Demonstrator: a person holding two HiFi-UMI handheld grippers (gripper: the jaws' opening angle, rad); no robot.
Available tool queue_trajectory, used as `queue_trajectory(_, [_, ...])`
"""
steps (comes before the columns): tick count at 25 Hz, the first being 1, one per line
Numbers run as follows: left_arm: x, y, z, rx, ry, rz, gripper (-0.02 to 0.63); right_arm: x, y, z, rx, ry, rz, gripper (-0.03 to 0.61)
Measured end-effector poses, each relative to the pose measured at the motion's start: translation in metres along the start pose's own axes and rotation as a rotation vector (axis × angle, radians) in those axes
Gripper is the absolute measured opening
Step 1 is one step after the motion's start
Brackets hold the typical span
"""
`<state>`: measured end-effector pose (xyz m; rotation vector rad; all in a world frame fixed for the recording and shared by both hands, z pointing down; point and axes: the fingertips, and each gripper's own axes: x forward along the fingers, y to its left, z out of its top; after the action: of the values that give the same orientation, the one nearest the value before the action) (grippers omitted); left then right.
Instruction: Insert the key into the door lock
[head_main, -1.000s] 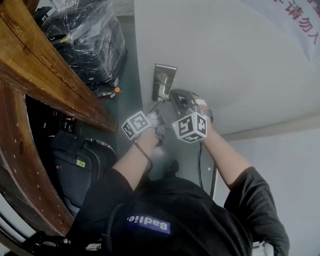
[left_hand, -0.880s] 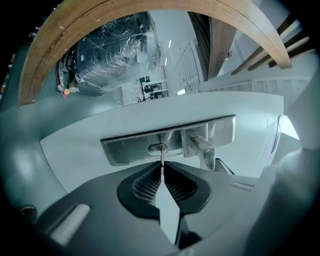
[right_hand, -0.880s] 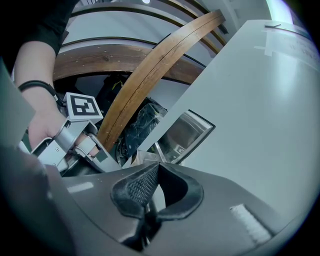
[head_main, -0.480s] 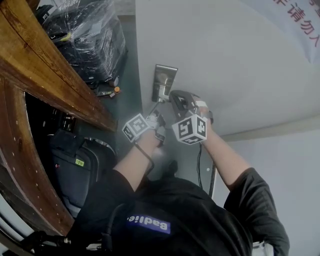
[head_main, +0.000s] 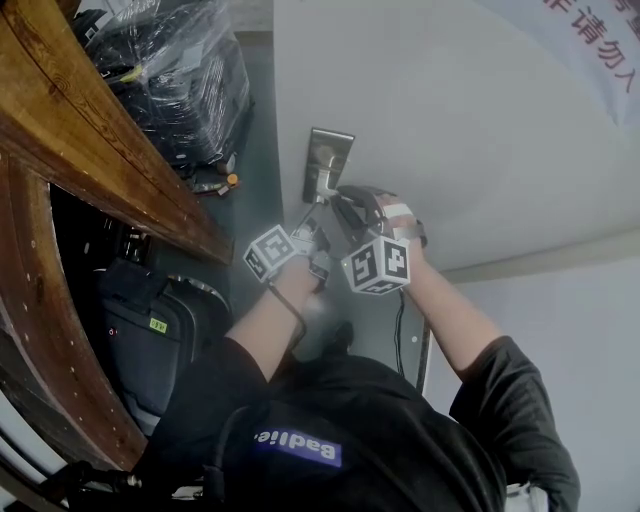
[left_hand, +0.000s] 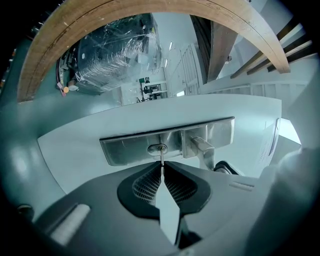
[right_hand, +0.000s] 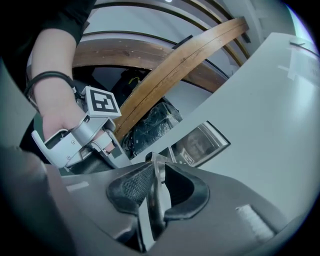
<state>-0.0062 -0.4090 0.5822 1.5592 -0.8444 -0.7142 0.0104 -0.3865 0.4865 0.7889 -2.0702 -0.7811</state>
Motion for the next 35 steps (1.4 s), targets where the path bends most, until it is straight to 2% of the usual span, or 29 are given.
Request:
queue_trajectory(4, [0.000, 0.000, 0.000, -0.026, -0.009, -0.007, 0.041, 0.002, 0.009, 0.005, -0.144, 0.009, 0.005, 0.072])
queue_trajectory(7, [0.000, 0.000, 0.000, -0.028, -0.011, -0.011, 0.041, 0.001, 0.010, 0.004, -0.120, 0.011, 0.021, 0.078])
queue_trajectory(8, [0.000, 0.000, 0.000, -0.025, -0.009, -0.011, 0.041, 0.001, 0.011, 0.002, -0.104, 0.018, 0.035, 0.091])
queue_trajectory(10, [0.000, 0.000, 0.000, -0.020, -0.005, -0.012, 0.041, 0.001, 0.016, -0.004, -0.097, 0.055, 0.065, 0.191])
queue_trajectory(11, [0.000, 0.000, 0.000, -0.020, -0.005, -0.014, 0.041, 0.003, 0.017, -0.009, -0.110, 0.081, 0.068, 0.196])
queue_trajectory(12, [0.000, 0.000, 0.000, -0.023, -0.007, -0.015, 0.041, 0.004, 0.018, -0.013, -0.128, 0.103, 0.062, 0.190])
queue_trajectory(14, [-0.001, 0.001, 0.000, -0.037, -0.012, -0.017, 0.041, 0.007, 0.017, -0.017, -0.159, 0.120, 0.039, 0.123])
queue_trajectory(15, [-0.002, 0.000, -0.001, -0.045, -0.015, -0.018, 0.041, 0.007, 0.016, -0.017, -0.169, 0.118, 0.032, 0.110])
queue_trajectory(21, [-0.003, -0.001, -0.001, -0.099, -0.052, -0.033, 0.041, 0.007, 0.015, -0.017, -0.175, 0.111, 0.049, 0.107])
queue_trajectory(23, [-0.003, -0.001, -0.001, -0.059, -0.043, -0.028, 0.041, 0.007, 0.015, -0.017, -0.174, 0.113, 0.052, 0.107])
queue_trajectory(26, [-0.002, 0.000, -0.002, 0.114, 0.022, 0.014, 0.041, 0.007, 0.015, -0.018, -0.170, 0.111, 0.051, 0.107])
queue_trajectory(27, [-0.002, -0.001, -0.002, 0.138, 0.034, 0.021, 0.041, 0.007, 0.015, -0.019, -0.168, 0.110, 0.051, 0.107])
queue_trajectory(29, [-0.002, -0.001, -0.001, 0.098, 0.021, 0.005, 0.040, 0.007, 0.014, -0.019, -0.162, 0.109, 0.052, 0.107])
queue_trajectory(33, [-0.004, -0.002, 0.000, -0.061, -0.052, -0.060, 0.040, 0.007, 0.014, -0.016, -0.146, 0.110, 0.056, 0.107])
queue_trajectory(35, [-0.004, -0.001, -0.002, -0.092, -0.075, -0.068, 0.040, 0.006, 0.015, -0.017, -0.141, 0.111, 0.057, 0.109])
